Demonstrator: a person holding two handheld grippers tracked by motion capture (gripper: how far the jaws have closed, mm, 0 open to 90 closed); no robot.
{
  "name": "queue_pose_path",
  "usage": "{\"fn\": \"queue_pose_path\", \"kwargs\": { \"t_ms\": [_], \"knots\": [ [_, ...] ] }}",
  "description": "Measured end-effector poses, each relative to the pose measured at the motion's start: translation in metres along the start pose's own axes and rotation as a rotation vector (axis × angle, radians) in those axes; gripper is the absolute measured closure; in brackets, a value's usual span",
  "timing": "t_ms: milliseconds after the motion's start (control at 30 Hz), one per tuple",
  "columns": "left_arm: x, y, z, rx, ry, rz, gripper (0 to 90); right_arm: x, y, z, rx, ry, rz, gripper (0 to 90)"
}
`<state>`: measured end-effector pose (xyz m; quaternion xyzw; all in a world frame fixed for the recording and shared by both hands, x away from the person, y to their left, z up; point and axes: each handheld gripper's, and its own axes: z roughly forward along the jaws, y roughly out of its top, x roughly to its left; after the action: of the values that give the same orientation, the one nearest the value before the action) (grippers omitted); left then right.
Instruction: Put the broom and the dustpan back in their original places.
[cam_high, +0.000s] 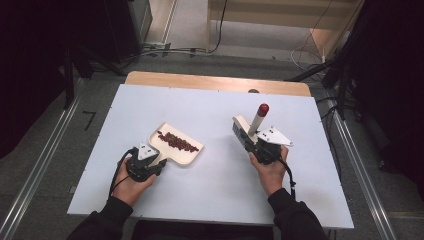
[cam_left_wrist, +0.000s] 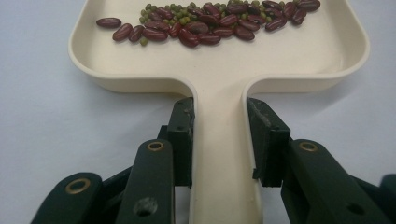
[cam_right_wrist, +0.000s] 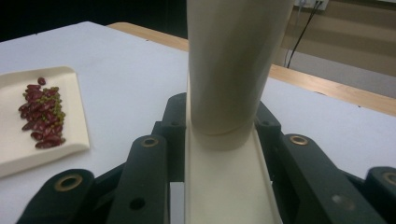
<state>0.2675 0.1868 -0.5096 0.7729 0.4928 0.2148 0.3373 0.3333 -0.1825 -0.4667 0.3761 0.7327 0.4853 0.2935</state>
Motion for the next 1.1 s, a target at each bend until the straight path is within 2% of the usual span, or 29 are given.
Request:
{"fn": "queue_pose_path", "kwargs": {
  "t_ms": [167,367,633,933,1100],
  "knots": [
    [0.008,-0.001,-0.001,-0.002,0.048,-0.049,66.8,-0.002,-0.001,-0.001,0.005,-0.001,0.003,64.2],
    [0.016,-0.001,0.000,-0.007,0.085,-0.091,66.8,-0.004,-0.001,-0.003,0.006,-0.006,0.002,64.3],
    [0.020,0.003,0.004,-0.007,0.172,-0.168,66.7,-0.005,-0.002,-0.003,0.008,-0.009,0.001,64.2],
    [0.017,0.007,0.009,-0.005,0.241,-0.234,66.7,-0.006,-0.002,-0.002,0.012,-0.012,0.005,64.2],
    [0.016,0.009,0.011,-0.008,0.257,-0.260,66.7,-0.006,-0.002,-0.002,0.011,-0.010,0.004,64.2]
  ]
}}
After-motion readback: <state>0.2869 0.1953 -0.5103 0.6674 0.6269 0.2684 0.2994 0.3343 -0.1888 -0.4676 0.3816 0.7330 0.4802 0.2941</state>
